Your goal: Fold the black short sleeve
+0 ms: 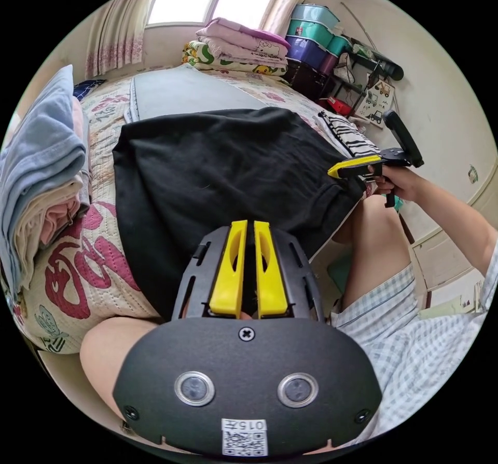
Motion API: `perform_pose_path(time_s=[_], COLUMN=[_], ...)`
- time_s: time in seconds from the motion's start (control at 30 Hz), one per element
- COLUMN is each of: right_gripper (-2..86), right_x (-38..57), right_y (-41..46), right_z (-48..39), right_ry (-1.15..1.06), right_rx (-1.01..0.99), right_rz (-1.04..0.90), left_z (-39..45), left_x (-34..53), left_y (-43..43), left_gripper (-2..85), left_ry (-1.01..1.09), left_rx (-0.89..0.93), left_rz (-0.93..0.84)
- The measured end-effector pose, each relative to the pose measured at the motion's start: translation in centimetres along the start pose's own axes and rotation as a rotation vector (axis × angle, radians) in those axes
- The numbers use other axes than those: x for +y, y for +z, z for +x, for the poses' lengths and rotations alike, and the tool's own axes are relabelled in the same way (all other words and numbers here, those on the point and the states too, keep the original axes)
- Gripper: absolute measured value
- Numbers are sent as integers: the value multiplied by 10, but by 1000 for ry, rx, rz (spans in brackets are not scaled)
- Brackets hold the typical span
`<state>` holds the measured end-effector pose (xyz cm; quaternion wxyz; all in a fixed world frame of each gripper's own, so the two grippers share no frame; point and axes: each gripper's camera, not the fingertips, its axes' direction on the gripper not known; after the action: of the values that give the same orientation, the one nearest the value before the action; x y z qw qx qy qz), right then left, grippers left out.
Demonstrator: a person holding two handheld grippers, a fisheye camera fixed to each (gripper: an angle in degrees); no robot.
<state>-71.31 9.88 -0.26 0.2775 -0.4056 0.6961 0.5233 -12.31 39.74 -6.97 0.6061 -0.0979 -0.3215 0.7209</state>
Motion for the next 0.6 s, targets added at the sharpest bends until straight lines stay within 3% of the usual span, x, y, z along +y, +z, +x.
perform_pose_path(time_s=[0.3,0.6], right_gripper=[18,-8], right_x=[-44,-36], right_y=[-5,-40], right_z=[-23,-7], right_ry=[-63,-124], right_rx=[155,114], right_rz=[-88,15], left_z=[-23,-42], left_x=[4,13], left_y=[3,-9], left_gripper=[-4,-4], left_ry=[-32,-47], left_rx=[49,76], left_rz=[8,90])
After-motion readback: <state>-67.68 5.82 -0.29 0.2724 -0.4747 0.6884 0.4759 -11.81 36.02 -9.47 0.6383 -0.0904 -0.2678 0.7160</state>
